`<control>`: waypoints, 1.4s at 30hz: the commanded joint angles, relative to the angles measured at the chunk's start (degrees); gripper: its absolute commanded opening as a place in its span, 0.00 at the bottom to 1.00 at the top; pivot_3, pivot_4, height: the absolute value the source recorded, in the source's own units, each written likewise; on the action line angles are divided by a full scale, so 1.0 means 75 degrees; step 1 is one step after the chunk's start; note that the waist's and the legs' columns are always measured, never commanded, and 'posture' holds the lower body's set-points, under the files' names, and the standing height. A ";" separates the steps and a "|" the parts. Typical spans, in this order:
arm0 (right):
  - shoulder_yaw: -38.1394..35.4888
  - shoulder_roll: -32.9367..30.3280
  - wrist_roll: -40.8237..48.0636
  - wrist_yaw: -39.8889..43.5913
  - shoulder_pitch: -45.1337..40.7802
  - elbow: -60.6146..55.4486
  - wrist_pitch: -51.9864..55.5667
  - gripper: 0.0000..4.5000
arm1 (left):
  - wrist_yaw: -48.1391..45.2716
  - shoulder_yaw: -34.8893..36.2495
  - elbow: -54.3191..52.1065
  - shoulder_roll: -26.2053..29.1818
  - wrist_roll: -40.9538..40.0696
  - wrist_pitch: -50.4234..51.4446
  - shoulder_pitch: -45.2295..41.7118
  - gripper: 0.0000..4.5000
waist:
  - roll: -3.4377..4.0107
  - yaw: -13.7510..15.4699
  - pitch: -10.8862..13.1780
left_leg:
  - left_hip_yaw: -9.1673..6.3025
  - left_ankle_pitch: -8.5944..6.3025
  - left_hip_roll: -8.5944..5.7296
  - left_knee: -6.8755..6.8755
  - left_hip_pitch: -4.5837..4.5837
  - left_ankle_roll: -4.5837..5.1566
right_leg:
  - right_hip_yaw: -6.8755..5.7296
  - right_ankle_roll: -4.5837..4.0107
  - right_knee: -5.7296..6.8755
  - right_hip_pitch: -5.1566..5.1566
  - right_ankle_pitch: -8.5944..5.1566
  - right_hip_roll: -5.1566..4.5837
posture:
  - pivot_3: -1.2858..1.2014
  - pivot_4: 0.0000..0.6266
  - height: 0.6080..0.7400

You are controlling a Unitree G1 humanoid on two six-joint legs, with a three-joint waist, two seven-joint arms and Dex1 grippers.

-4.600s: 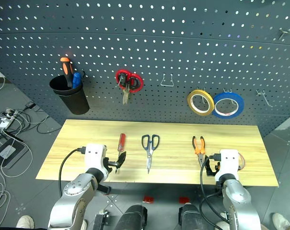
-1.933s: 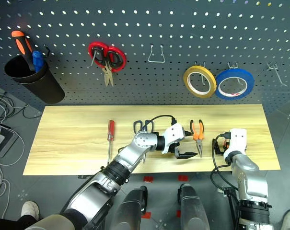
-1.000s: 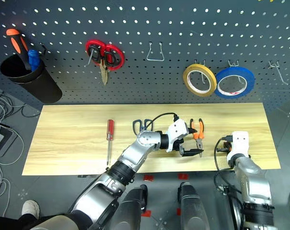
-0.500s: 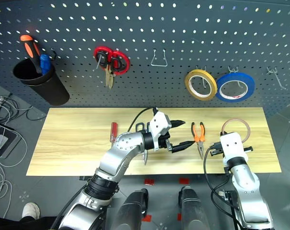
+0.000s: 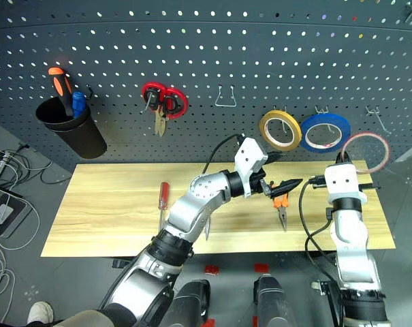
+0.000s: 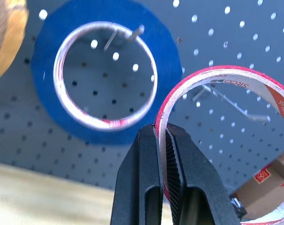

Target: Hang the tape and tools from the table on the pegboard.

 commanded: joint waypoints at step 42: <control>-0.0818 -0.0253 0.1428 -0.0091 -0.1670 0.2527 -0.1085 0.99 | -0.0461 0.0289 0.2816 -0.0901 -0.0106 -0.1902 -0.1952 1.00 | 0.0011 -0.0139 -0.0015 | 0.0053 0.0004 0.0007 0.0005 -0.0001 0.0016 | 0.0009 0.0000 0.0017 -0.0008 0.0001 -0.0006 | 0.49 0.33 1.00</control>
